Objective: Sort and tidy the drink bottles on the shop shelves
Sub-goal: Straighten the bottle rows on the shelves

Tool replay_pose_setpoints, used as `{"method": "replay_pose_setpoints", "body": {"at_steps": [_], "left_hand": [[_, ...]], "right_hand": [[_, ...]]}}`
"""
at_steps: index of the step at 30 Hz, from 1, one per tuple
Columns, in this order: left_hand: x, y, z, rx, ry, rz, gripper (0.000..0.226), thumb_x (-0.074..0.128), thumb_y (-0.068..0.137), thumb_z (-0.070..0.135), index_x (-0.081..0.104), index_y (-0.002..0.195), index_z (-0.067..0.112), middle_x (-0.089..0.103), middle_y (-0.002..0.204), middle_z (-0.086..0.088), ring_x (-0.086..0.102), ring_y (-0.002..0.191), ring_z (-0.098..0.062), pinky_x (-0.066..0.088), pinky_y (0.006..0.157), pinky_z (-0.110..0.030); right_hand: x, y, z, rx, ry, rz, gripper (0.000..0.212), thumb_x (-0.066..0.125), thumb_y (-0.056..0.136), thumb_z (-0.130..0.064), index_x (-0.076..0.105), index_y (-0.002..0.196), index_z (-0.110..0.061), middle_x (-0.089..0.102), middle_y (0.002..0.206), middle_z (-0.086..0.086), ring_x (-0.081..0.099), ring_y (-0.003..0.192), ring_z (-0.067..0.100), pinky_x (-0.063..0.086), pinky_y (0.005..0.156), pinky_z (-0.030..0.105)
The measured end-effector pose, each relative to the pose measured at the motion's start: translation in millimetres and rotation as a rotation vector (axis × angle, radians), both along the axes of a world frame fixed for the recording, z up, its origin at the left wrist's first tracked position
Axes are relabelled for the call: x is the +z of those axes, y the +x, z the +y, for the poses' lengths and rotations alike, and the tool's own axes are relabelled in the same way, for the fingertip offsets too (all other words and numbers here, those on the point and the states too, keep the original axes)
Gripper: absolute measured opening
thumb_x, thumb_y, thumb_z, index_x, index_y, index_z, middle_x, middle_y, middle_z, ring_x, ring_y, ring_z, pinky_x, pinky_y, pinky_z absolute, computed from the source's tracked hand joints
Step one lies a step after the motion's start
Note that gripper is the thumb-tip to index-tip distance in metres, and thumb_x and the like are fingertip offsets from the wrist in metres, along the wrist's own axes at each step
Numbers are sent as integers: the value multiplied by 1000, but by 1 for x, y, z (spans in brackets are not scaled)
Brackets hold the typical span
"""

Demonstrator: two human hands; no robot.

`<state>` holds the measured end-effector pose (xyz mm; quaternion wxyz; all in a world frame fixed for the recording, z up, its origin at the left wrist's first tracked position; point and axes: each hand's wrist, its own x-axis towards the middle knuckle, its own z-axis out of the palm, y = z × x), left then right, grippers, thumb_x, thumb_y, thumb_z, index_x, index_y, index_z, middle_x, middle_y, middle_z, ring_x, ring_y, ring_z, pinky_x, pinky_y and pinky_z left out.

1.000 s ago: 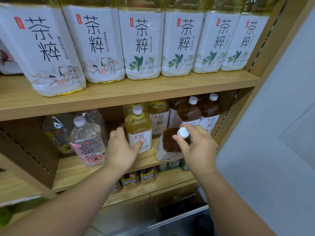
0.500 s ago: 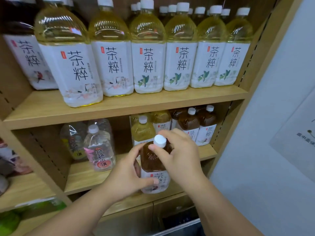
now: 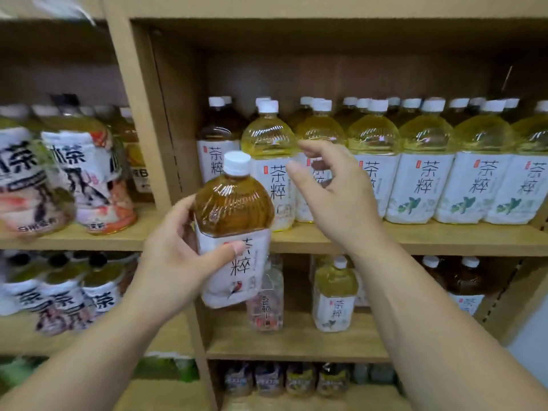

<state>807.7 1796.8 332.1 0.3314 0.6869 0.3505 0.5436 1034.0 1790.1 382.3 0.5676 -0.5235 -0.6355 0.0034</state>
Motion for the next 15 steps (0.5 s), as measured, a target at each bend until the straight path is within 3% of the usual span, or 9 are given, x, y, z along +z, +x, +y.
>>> {"method": "replay_pose_setpoints", "body": {"at_steps": [4,7,11,15], "left_hand": [[27,-21,14,141,33,-38,52,85,77,23,61,123,30,74,112,12,72,102,-8,60,84,-37],[35,-23,33,236,52,2,53,84,78,32,59,124,32,73,114,12,71,106,-8,60,88,-45],[36,-10,46,374,134,103,58,81,78,46,53,127,34,67,115,20,64,107,1,58,92,-40],[30,-1,52,464,188,221,74,70,81,58,40,143,33,61,129,16,57,121,-3,55,96,-35]], "right_hand": [[21,-5,29,-121,38,-170,55,68,92,-47,53,143,-33,53,140,-7,46,131,16,40,108,34],[35,-17,47,-240,-23,-366,71,64,90,-59,40,153,-38,48,149,-2,35,140,23,31,112,42],[39,-32,66,-335,-153,-577,74,50,92,-71,23,157,-47,42,155,4,27,146,31,27,110,51],[37,-35,66,-325,-135,-570,58,53,95,-62,37,149,-49,38,156,6,20,150,30,20,115,51]]}}
